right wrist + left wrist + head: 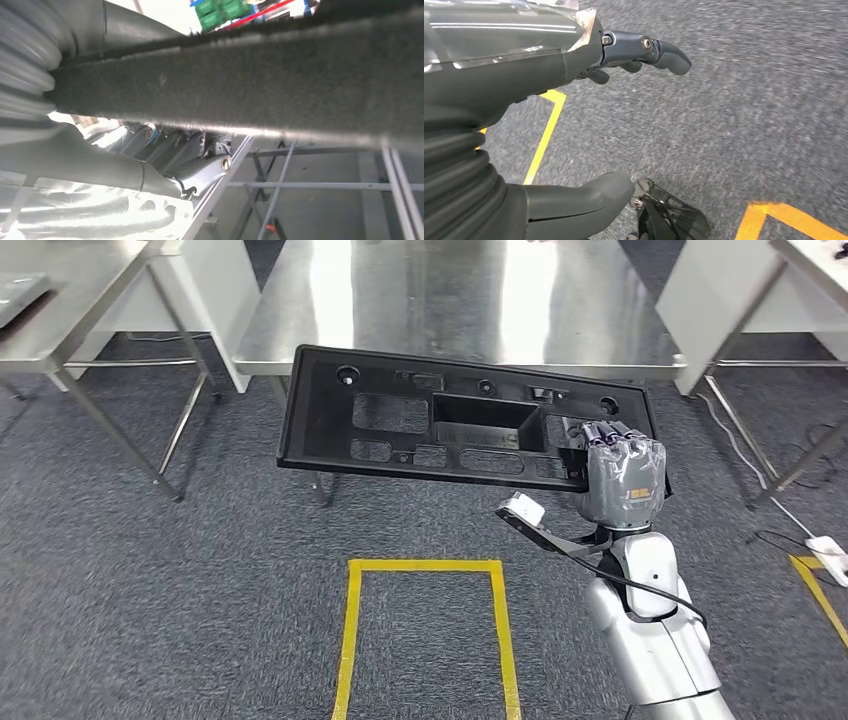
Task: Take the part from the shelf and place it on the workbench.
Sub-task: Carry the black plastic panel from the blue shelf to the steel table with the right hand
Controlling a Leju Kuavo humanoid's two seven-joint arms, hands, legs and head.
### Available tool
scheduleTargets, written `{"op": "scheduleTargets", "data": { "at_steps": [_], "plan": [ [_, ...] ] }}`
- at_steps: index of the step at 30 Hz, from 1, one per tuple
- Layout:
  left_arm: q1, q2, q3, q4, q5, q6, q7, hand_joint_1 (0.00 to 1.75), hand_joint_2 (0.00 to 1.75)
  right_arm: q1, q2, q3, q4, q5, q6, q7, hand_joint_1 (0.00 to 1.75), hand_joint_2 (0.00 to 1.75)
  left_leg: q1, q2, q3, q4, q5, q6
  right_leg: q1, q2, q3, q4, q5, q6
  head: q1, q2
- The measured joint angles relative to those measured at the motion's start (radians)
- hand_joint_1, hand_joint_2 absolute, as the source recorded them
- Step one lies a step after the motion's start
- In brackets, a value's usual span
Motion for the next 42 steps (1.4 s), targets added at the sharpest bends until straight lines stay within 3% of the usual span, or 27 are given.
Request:
{"op": "scheduleTargets", "data": {
  "at_steps": [2, 3, 5, 7, 8, 10, 12, 13, 14, 16, 18, 19, 22, 29, 34, 36, 38, 40, 42],
  "plan": [
    [-0.002, 0.001, 0.000, 0.000, 0.000, 0.000, 0.001, 0.00, 1.75, 0.000, 0.002, 0.000, 0.000, 0.007, -0.003, 0.000, 1.75, 1.75, 0.000, -0.014, 0.049, -0.114, 0.051, 0.007, 0.003, 0.016, -0.002, 0.005, 0.000, 0.003, -0.003, 0.000],
    [-0.003, 0.002, 0.001, 0.000, 0.000, 0.000, 0.001, 0.00, 1.75, 0.000, 0.002, 0.000, 0.000, 0.010, -0.006, 0.000, 1.75, 1.75, -0.002, -0.018, 0.062, -0.144, 0.060, 0.010, 0.005, 0.021, -0.005, 0.007, 0.000, 0.006, -0.003, 0.000],
    [-0.007, 0.003, 0.001, 0.000, 0.000, 0.000, 0.001, 0.00, 1.75, 0.001, 0.003, 0.000, -0.001, 0.013, -0.011, 0.000, 1.75, 1.75, -0.009, -0.017, 0.063, -0.155, 0.062, 0.018, 0.008, 0.028, -0.011, 0.004, 0.003, 0.017, -0.002, 0.000],
    [-0.008, 0.002, 0.002, 0.000, 0.000, 0.000, 0.001, 0.00, 1.75, 0.003, 0.001, -0.002, -0.002, 0.016, -0.015, 0.000, 1.75, 1.75, -0.009, -0.010, 0.065, -0.164, 0.072, 0.034, 0.010, 0.011, -0.021, 0.014, -0.002, 0.027, 0.001, 0.000],
    [-0.008, 0.001, 0.002, 0.000, 0.000, 0.000, 0.001, 0.00, 1.75, 0.004, 0.000, -0.003, -0.003, 0.016, -0.017, 0.000, 1.75, 1.75, -0.008, -0.007, 0.064, -0.170, 0.078, 0.042, 0.011, -0.007, -0.035, 0.041, -0.018, 0.027, 0.005, 0.000],
    [-0.006, 0.000, 0.003, 0.000, 0.001, -0.001, 0.000, 0.00, 1.75, 0.006, 0.000, -0.004, -0.004, 0.015, -0.019, 0.001, 1.75, 1.75, -0.008, 0.000, 0.062, -0.173, 0.083, 0.051, 0.010, -0.042, -0.091, 0.157, -0.074, 0.020, 0.014, 0.000],
    [-0.003, 0.001, 0.003, 0.000, 0.003, -0.001, 0.000, 0.00, 1.75, 0.009, 0.000, -0.004, -0.004, 0.014, -0.020, 0.001, 1.75, 1.75, -0.008, 0.009, 0.058, -0.173, 0.084, 0.052, 0.007, -0.050, -0.146, 0.279, -0.118, 0.023, 0.021, 0.000],
    [-0.001, 0.001, 0.003, 0.000, 0.004, -0.001, 0.000, 0.00, 1.75, 0.010, 0.000, -0.005, -0.004, 0.016, -0.020, 0.002, 1.75, 1.75, -0.008, 0.013, 0.058, -0.172, 0.084, 0.052, 0.005, -0.052, -0.151, 0.296, -0.121, 0.030, 0.023, 0.000],
    [-0.001, 0.001, 0.003, 0.000, 0.005, -0.001, 0.001, 0.00, 1.75, 0.011, 0.000, -0.005, -0.004, 0.019, -0.020, 0.002, 1.75, 1.75, -0.008, 0.017, 0.058, -0.172, 0.084, 0.052, 0.004, -0.053, -0.134, 0.270, -0.108, 0.039, 0.024, 0.000],
    [-0.002, 0.000, 0.003, 0.000, 0.006, -0.001, 0.001, 0.00, 1.75, 0.011, 0.000, -0.005, -0.004, 0.028, -0.020, 0.003, 1.75, 1.75, -0.008, 0.021, 0.059, -0.171, 0.083, 0.047, -0.001, -0.065, -0.055, 0.128, -0.061, 0.054, 0.027, 0.000],
    [-0.003, -0.001, 0.003, 0.000, 0.006, -0.002, 0.001, 0.00, 1.75, 0.010, 0.002, -0.005, -0.005, 0.036, -0.021, 0.005, 1.75, 1.75, -0.014, 0.023, 0.058, -0.167, 0.080, 0.038, -0.001, -0.074, 0.006, 0.018, -0.030, 0.050, 0.029, 0.000],
    [-0.003, 0.000, 0.003, 0.000, 0.007, -0.002, 0.001, 0.00, 1.75, 0.010, 0.003, -0.006, -0.006, 0.039, -0.021, 0.006, 1.75, 1.75, -0.017, 0.023, 0.056, -0.166, 0.080, 0.039, -0.001, -0.075, 0.015, 0.000, -0.025, 0.043, 0.027, 0.000],
    [-0.002, 0.001, 0.003, 0.000, 0.009, -0.004, -0.001, 0.00, 1.75, 0.011, 0.005, -0.006, -0.007, 0.044, -0.022, 0.008, 1.75, 1.75, -0.017, 0.022, 0.055, -0.167, 0.081, 0.049, 0.001, -0.068, 0.015, 0.000, -0.020, 0.034, 0.015, 0.000],
    [-0.001, 0.001, 0.003, 0.000, 0.011, -0.014, -0.004, 0.00, 1.75, 0.010, 0.008, -0.007, -0.006, 0.046, -0.022, 0.008, 1.75, 1.75, -0.010, 0.023, 0.058, -0.177, 0.089, 0.029, 0.011, -0.067, 0.012, 0.001, -0.020, 0.020, 0.008, 0.000],
    [-0.001, 0.001, 0.003, 0.000, 0.011, -0.020, -0.005, 0.00, 1.75, 0.010, 0.008, -0.007, -0.006, 0.046, -0.022, 0.008, 1.75, 1.75, -0.010, 0.023, 0.056, -0.177, 0.089, 0.017, 0.010, -0.067, 0.012, -0.001, -0.018, 0.019, 0.008, 0.000],
    [-0.002, 0.001, 0.004, 0.000, 0.011, -0.026, -0.003, 0.00, 1.75, 0.009, 0.010, -0.007, -0.007, 0.046, -0.022, 0.008, 1.75, 1.75, -0.011, 0.023, 0.061, -0.187, 0.087, 0.024, 0.008, -0.067, 0.018, -0.013, -0.015, 0.023, 0.007, 0.000],
    [-0.002, 0.000, 0.004, 0.000, 0.012, -0.031, -0.002, 0.00, 1.75, 0.007, 0.013, -0.007, -0.009, 0.046, -0.022, 0.008, 1.75, 1.75, -0.006, 0.025, 0.085, -0.223, 0.097, 0.039, 0.009, -0.067, 0.018, -0.011, -0.017, 0.025, 0.008, 0.000],
    [-0.003, -0.002, 0.004, 0.000, 0.012, -0.031, 0.000, 0.00, 1.75, 0.003, 0.014, -0.007, -0.011, 0.047, -0.022, 0.007, 1.75, 1.75, 0.002, 0.029, 0.107, -0.251, 0.109, 0.045, 0.008, -0.066, -0.023, 0.067, -0.049, 0.024, 0.014, 0.000],
    [-0.003, -0.003, 0.004, 0.000, 0.012, -0.031, 0.002, 0.00, 1.75, 0.003, 0.014, -0.007, -0.010, 0.046, -0.022, 0.008, 1.75, 1.75, 0.006, 0.031, 0.110, -0.254, 0.107, 0.042, 0.001, -0.065, -0.095, 0.198, -0.095, 0.028, 0.020, 0.000]
  ]
}}
